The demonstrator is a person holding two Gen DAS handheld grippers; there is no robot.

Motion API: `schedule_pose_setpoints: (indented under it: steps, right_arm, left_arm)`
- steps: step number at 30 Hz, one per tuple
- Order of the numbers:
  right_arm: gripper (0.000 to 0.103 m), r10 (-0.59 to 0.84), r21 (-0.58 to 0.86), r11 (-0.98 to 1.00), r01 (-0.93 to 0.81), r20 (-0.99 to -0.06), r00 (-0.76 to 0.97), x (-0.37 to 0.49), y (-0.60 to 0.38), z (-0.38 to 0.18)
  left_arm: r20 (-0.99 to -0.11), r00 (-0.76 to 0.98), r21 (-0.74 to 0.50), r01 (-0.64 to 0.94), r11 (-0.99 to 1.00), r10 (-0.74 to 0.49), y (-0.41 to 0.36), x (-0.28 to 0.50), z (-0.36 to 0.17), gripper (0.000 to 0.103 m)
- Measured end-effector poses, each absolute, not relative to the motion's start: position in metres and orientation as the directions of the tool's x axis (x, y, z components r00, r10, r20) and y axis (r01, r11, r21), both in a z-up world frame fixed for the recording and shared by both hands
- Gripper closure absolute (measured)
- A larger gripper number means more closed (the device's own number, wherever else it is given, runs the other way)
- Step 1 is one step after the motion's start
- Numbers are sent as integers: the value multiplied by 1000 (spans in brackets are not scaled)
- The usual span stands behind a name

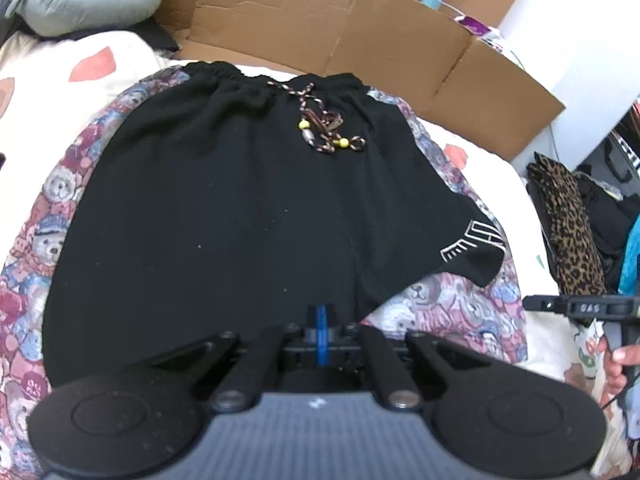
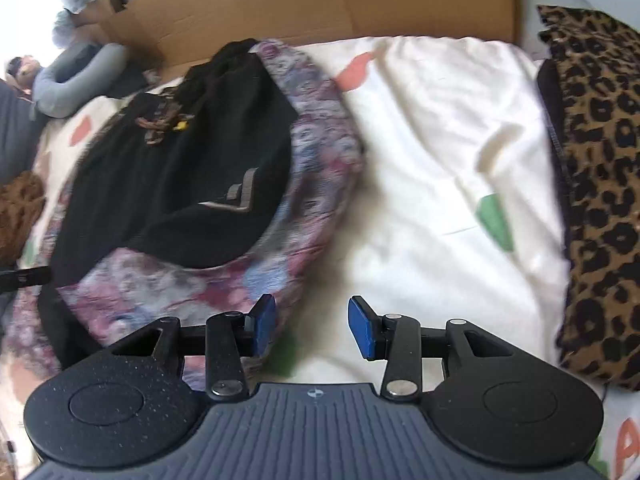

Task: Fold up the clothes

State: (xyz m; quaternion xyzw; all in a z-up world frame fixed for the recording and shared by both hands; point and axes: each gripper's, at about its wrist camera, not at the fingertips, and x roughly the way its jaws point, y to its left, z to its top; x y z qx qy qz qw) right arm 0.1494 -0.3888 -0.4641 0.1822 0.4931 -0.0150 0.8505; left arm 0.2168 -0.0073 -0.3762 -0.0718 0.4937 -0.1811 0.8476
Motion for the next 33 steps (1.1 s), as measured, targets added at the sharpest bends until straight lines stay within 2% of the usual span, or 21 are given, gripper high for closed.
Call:
schedule_pose_setpoints:
  steps: [5, 12, 18, 27, 28, 29, 31, 32, 33]
  right_arm:
    - [56, 136, 260, 947, 189, -857, 498, 156, -384, -480]
    - [56, 209, 338, 928, 156, -819, 535, 173, -376, -475]
    - [56, 235, 368, 917, 153, -809, 538, 185, -370, -478]
    - [55, 267, 418, 889, 186, -803, 533, 194, -371, -496]
    - [58, 275, 429, 884, 186, -798, 536, 194, -372, -497]
    - [75, 282, 438, 879, 188, -795, 537, 194, -373, -497]
    - [95, 292, 450, 872, 192, -794, 533, 193, -376, -496]
    - [100, 292, 449, 873, 191, -794, 532, 193, -377, -494]
    - [101, 293, 449, 873, 190, -795, 532, 192, -378, -491]
  left_arm:
    - [-816, 437, -292, 255, 922, -379, -12, 218, -378, 103]
    - [-812, 442, -293, 255, 921, -381, -7, 218, -370, 102]
    - [-793, 458, -290, 297, 910, -402, -13, 218, -355, 92]
    - [-794, 438, -290, 337, 896, -422, -27, 219, -357, 92]
    - [-797, 436, -286, 338, 897, -418, -27, 219, -357, 92]
    - [-799, 434, -285, 337, 898, -416, -26, 219, -358, 92]
    - [-804, 430, -281, 334, 899, -411, -25, 219, -360, 90]
    - [-806, 427, -280, 335, 900, -410, -25, 219, -361, 86]
    - [-808, 421, -280, 342, 897, -412, -26, 217, -362, 83]
